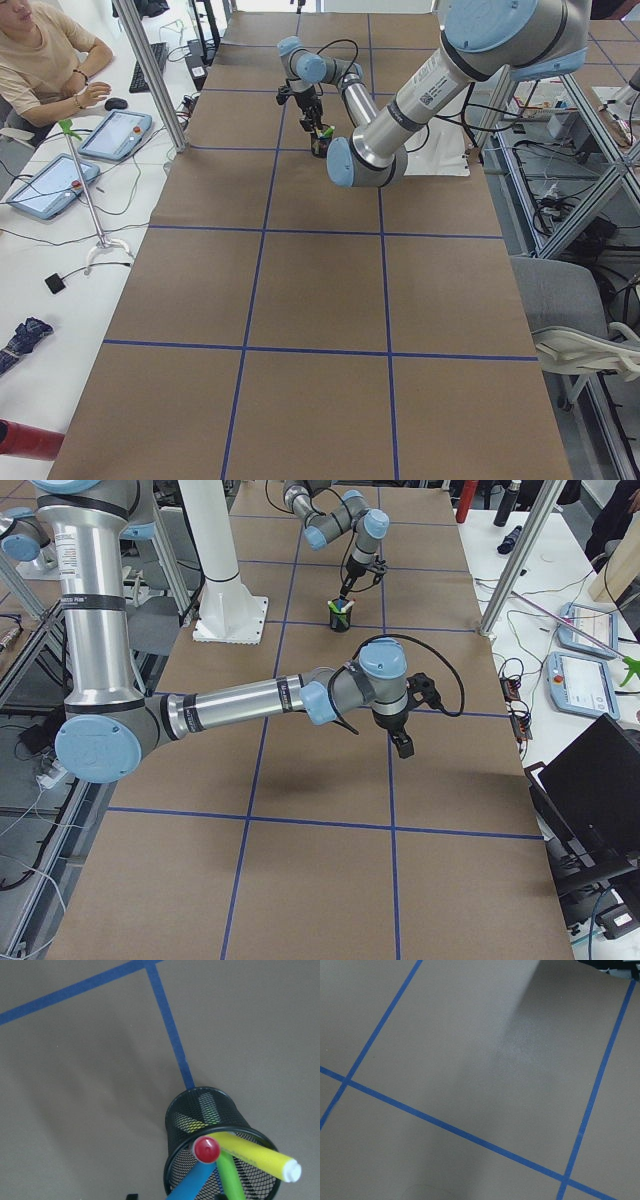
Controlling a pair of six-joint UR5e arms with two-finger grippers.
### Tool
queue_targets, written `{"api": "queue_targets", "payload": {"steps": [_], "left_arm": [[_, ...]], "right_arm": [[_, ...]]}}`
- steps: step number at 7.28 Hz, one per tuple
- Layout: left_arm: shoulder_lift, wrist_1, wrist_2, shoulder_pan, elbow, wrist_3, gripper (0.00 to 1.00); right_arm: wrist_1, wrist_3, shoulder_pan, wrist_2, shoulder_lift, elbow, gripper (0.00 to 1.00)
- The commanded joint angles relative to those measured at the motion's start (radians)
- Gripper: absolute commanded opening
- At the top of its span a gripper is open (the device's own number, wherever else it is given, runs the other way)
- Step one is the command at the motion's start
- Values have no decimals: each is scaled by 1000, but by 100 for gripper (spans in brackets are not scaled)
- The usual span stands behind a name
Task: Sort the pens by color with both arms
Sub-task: 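Lower the left gripper and close it on the blue marker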
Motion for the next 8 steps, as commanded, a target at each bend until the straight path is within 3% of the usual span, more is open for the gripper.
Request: {"api": "queue_targets", "payload": {"steps": [1,8], "left_arm": [[4,0,1,11,-2,0,56],[7,-2,2,19,-12,1,44]], "right_arm": [[0,0,-1,-1,4,-2,100],[0,0,-4,-1,38,-34,100]]}}
